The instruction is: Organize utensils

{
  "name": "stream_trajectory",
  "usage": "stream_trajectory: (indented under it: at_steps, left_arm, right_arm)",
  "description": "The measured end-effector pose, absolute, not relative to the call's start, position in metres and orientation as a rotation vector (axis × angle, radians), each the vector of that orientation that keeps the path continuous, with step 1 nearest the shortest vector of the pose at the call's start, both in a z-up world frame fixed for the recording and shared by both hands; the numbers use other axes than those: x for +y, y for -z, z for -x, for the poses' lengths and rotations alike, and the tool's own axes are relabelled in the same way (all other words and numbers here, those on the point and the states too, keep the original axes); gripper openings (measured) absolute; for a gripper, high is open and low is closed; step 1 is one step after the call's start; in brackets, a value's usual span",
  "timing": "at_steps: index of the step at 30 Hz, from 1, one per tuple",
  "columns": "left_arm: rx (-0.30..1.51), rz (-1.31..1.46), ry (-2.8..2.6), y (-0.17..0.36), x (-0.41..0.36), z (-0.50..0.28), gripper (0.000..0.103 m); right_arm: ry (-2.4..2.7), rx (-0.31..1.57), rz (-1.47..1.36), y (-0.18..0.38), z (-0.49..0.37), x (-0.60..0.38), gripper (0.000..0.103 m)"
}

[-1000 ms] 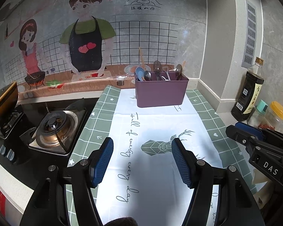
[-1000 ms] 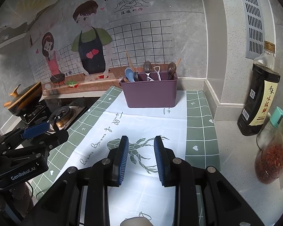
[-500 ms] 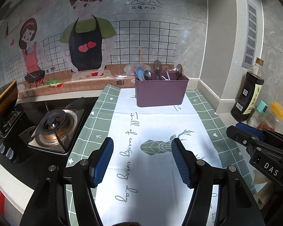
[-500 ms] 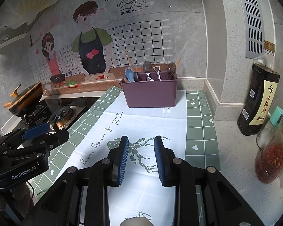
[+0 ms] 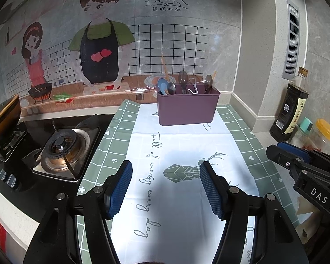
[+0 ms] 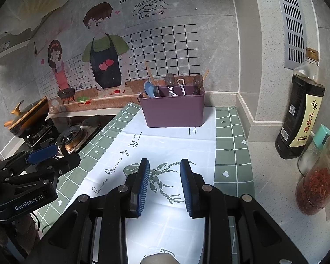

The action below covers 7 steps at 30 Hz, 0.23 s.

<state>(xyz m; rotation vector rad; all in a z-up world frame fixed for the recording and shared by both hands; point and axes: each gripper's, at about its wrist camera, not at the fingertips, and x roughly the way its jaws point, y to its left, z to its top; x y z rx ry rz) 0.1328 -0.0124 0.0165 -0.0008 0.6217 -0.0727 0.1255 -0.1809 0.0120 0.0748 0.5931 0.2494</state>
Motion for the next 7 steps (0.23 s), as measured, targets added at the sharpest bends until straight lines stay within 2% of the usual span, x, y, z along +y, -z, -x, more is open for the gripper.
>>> stream_trajectory:
  at_steps: [7]
  left_arm:
    - [0.633, 0.016, 0.069, -0.0149, -0.0098, -0.1369, 0.064]
  right_arm:
    - [-0.246, 0.591, -0.075, -0.0126, -0.1268, -0.1813, 0.028]
